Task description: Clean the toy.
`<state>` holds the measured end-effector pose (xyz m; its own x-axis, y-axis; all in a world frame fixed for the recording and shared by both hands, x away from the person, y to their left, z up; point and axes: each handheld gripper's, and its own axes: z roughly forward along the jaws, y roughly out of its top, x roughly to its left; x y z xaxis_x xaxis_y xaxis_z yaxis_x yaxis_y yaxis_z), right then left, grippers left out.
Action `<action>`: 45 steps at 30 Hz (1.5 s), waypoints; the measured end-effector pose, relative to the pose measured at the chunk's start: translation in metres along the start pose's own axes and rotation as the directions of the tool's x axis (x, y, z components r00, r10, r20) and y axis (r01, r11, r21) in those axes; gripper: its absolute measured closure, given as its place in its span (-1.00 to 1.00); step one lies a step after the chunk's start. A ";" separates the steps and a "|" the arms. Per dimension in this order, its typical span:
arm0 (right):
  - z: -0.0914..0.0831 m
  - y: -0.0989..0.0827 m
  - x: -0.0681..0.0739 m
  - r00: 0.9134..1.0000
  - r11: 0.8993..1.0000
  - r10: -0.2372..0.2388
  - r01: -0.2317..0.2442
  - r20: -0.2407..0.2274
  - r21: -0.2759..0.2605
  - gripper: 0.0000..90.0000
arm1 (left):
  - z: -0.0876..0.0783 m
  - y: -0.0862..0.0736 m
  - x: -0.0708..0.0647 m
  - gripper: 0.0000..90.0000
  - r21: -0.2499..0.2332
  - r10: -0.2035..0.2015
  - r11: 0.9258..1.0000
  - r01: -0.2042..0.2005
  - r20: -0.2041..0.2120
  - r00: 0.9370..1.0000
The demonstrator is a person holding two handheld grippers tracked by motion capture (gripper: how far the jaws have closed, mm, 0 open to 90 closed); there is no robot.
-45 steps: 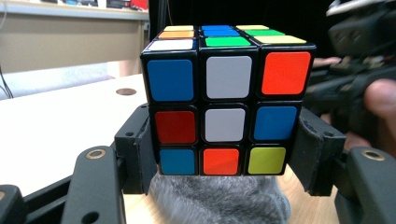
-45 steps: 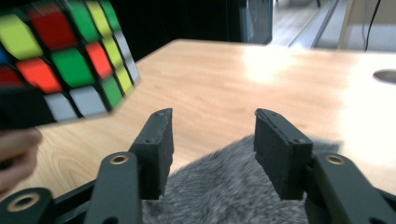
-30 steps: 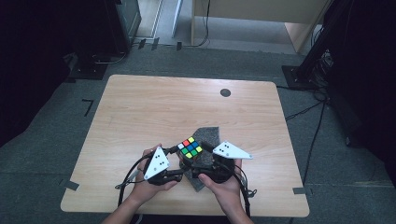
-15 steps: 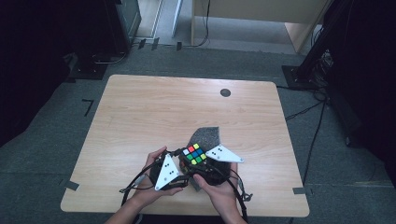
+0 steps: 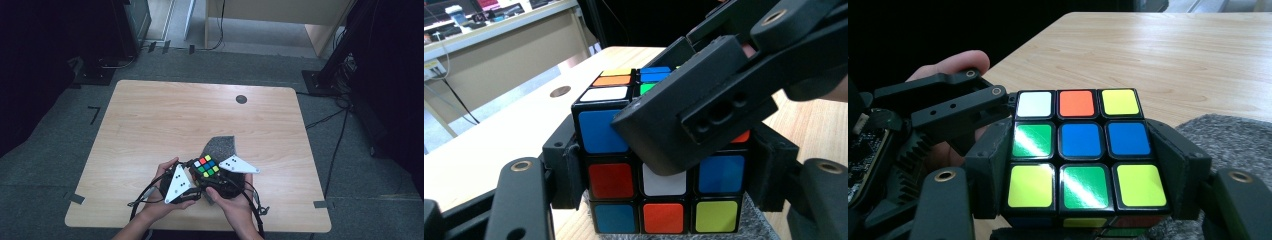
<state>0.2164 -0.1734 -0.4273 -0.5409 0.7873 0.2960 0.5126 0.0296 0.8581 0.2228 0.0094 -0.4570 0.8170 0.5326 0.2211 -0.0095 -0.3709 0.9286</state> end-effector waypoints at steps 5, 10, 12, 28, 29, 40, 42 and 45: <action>-0.005 0.006 -0.009 0.997 0.998 0.038 -0.041 -0.072 -0.040 -0.47 | -0.001 -0.001 0.010 -0.25 0.003 -0.076 0.997 0.076 -0.018 0.997; -0.018 0.011 -0.018 0.994 0.986 0.076 -0.086 -0.076 -0.141 -0.53 | -0.010 -0.005 0.040 -0.25 -0.026 -0.252 0.968 0.251 -0.042 0.967; -0.017 0.008 -0.020 0.994 0.984 0.076 -0.087 -0.074 -0.153 -0.50 | -0.016 -0.006 0.054 -0.25 -0.056 -0.341 0.939 0.339 -0.031 0.940; 0.022 -0.018 0.004 0.997 0.994 -0.057 0.051 -0.061 -0.096 -0.56 | -0.018 0.004 0.056 -0.25 -0.096 -0.494 0.862 0.498 0.061 0.867; 0.023 -0.019 0.005 0.997 0.993 -0.058 0.052 -0.056 -0.102 -0.56 | -0.017 0.005 0.054 -0.25 -0.093 -0.494 0.862 0.499 0.070 0.866; 0.024 -0.021 0.011 0.990 0.972 -0.138 0.138 0.017 -0.190 -0.36 | -0.012 0.007 0.048 -0.25 -0.083 -0.527 0.838 0.540 0.137 0.839; 0.025 -0.022 0.012 0.989 0.970 -0.143 0.146 0.031 -0.196 -0.32 | -0.012 0.007 0.047 -0.25 -0.083 -0.525 0.839 0.538 0.137 0.840; 0.023 -0.023 0.013 0.985 0.962 -0.161 0.169 0.056 -0.214 -0.27 | -0.012 0.007 0.048 -0.25 -0.083 -0.525 0.838 0.539 0.146 0.838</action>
<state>0.2133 -0.1496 -0.4531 -0.5781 0.8056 0.1300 0.2589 0.0300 0.9654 0.2550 0.0420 -0.4362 0.7741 0.5304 -0.3457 0.3851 0.0391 0.9221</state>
